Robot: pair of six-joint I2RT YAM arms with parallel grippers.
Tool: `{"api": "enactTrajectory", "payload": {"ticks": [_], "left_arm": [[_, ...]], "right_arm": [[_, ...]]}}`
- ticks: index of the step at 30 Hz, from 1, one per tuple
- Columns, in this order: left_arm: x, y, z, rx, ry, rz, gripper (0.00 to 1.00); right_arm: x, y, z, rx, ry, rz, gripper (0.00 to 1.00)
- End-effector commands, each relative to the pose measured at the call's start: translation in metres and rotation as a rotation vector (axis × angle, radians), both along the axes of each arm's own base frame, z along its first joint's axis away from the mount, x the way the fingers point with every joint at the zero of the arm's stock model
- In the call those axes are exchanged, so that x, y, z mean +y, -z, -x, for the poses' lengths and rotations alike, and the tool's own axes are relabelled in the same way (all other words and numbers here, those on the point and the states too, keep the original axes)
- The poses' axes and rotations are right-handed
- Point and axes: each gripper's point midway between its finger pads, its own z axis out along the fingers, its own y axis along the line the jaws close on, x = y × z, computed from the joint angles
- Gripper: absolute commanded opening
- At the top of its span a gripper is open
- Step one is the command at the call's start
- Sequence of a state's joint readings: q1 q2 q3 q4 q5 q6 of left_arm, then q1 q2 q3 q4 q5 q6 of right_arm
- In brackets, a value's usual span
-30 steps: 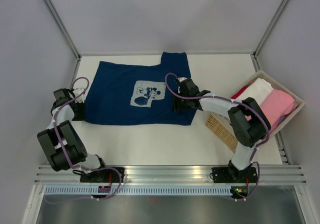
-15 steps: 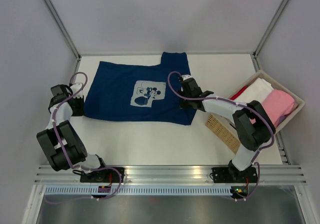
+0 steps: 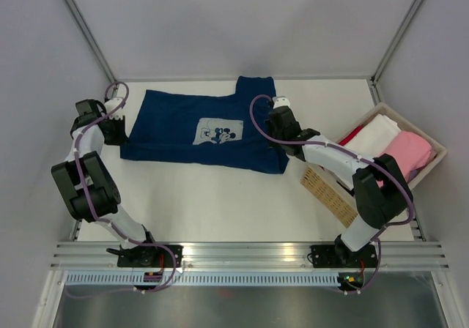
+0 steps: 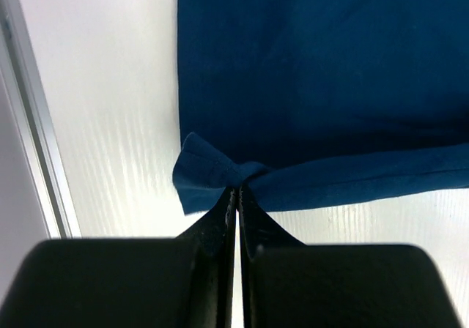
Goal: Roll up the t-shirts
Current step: Fold the tshirt
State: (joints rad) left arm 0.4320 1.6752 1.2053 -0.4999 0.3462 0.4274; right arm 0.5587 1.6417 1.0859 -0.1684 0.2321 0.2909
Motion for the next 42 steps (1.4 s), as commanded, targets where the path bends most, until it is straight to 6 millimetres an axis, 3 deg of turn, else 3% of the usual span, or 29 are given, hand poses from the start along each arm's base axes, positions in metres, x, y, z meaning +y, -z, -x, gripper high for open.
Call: {"api": "enactTrajectory", "payload": {"ticks": [1,5,9,16,23,26,35,37,38,40,41,42], "left_arm": [[-0.009,-0.014,-0.026,-0.041,0.026,-0.003,0.02],[-0.013,-0.011,-0.043,-0.033,0.037,-0.025,0.02],[-0.002,-0.009,-0.058,-0.033,-0.009,-0.040,0.02],[0.007,0.007,-0.072,-0.015,-0.043,-0.075,0.02],[-0.004,0.012,-0.089,-0.014,-0.017,-0.126,0.02],[0.001,0.014,-0.094,-0.014,-0.048,-0.144,0.02],[0.007,0.023,-0.101,-0.004,-0.082,-0.157,0.03],[0.007,0.027,-0.101,0.004,-0.085,-0.159,0.11],[0.010,0.027,-0.102,0.003,-0.095,-0.163,0.33],[0.010,0.025,-0.105,-0.004,-0.101,-0.162,0.57],[0.013,0.020,-0.108,-0.015,-0.110,-0.172,0.68],[0.016,0.015,-0.109,-0.025,-0.121,-0.178,0.70]], "right_arm": [[-0.006,-0.022,-0.024,-0.084,0.053,0.031,0.00],[-0.008,-0.027,-0.030,-0.104,0.068,0.046,0.00],[-0.007,-0.021,-0.034,-0.098,0.064,0.060,0.00],[-0.011,-0.013,-0.043,-0.104,0.081,0.104,0.00],[-0.005,-0.007,-0.054,-0.096,0.048,0.135,0.00],[-0.009,-0.004,-0.061,-0.100,0.064,0.167,0.00],[-0.009,0.013,-0.068,-0.054,0.066,0.167,0.00],[-0.014,0.014,-0.071,-0.050,0.081,0.169,0.00],[-0.015,0.015,-0.072,-0.049,0.087,0.170,0.00],[-0.016,0.015,-0.075,-0.046,0.097,0.162,0.02],[-0.015,0.015,-0.078,-0.040,0.093,0.164,0.11],[-0.011,0.015,-0.078,-0.029,0.081,0.154,0.24]]}}
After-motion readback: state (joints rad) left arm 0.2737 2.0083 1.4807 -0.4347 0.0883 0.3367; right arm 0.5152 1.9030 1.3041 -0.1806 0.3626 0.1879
